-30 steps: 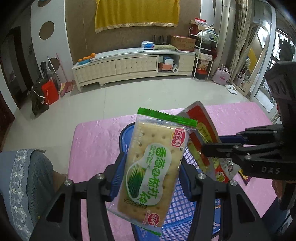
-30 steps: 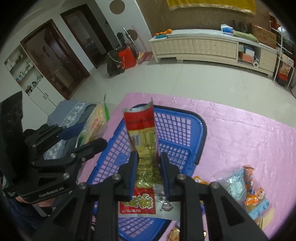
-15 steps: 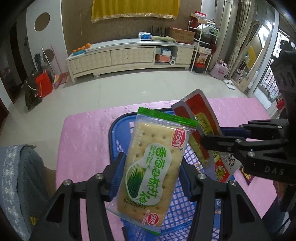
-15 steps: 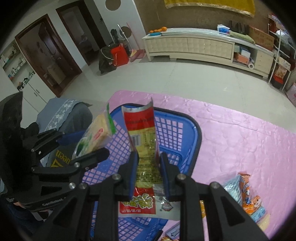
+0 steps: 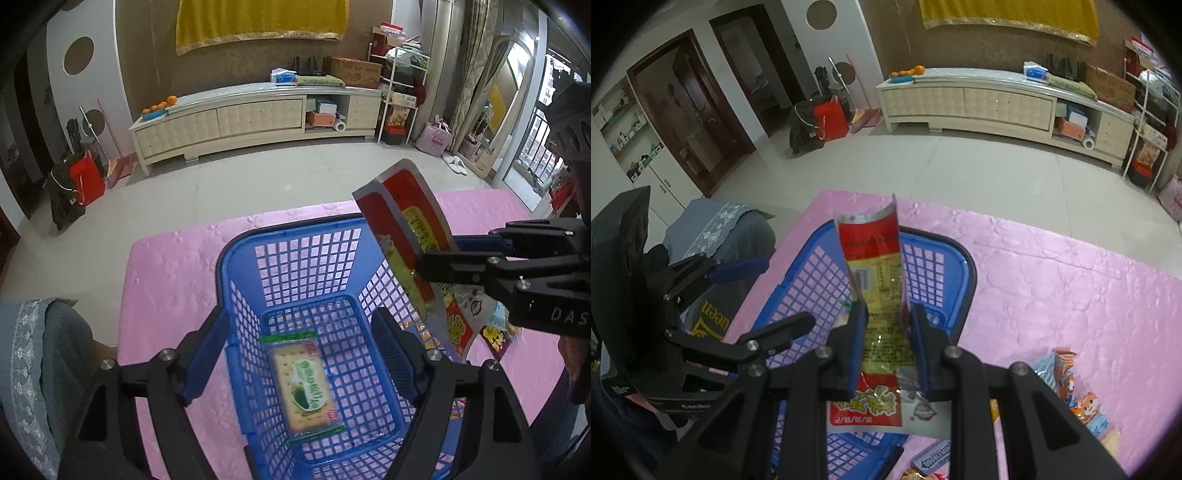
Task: Organize snacks
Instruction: 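Lower the red-and-silver pouch into the blue basket and open the right gripper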
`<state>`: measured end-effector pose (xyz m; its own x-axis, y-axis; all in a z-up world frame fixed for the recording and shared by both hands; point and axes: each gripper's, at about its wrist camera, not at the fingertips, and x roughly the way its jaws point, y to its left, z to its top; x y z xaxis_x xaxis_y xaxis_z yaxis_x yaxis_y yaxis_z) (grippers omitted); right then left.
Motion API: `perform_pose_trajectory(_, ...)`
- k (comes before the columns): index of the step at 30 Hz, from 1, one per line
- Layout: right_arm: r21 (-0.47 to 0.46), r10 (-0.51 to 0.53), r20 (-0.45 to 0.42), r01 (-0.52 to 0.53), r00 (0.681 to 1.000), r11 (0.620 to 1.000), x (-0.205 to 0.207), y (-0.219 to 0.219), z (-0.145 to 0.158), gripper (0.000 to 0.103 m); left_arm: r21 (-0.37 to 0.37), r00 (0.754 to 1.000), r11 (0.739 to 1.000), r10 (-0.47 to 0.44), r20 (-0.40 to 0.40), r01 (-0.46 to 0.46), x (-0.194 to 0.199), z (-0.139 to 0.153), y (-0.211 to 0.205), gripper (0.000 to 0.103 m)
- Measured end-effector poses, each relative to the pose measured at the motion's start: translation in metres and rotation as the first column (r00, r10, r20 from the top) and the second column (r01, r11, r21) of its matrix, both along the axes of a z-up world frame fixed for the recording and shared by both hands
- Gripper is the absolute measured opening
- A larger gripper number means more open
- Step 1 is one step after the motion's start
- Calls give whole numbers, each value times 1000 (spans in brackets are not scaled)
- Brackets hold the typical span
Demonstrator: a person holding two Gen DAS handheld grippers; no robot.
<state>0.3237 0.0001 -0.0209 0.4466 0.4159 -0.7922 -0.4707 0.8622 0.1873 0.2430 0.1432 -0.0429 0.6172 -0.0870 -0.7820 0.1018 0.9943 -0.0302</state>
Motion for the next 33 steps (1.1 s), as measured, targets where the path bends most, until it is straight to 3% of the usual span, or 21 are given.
perform_pose_trajectory(14,-109,144,-1,-144,990,984,1,44,-14,30,3,1000,1000,30,7,-30,-15,-4,24,78)
perform_pose_trajectory(20,-226,290,37,-275,956,935,2,64,-31,30,1,1000,1000,23,-14,-23,-17,-14,31,78)
perform_pose_trajectory(26,-308,362,51,-331,931,892,11,72,-46,30,-14,999,1000,23,-35,-24,-16,-24,32,78)
perform_pose_trajectory(28,-322,368,72,-328,927,888,14,73,-48,34,-8,999,1000,19,-38,-20,-16,-26,31,78)
perform_pose_trajectory(33,-381,395,137,-320,908,867,8,77,-51,80,-19,999,1000,21,-49,-22,-17,-31,30,78)
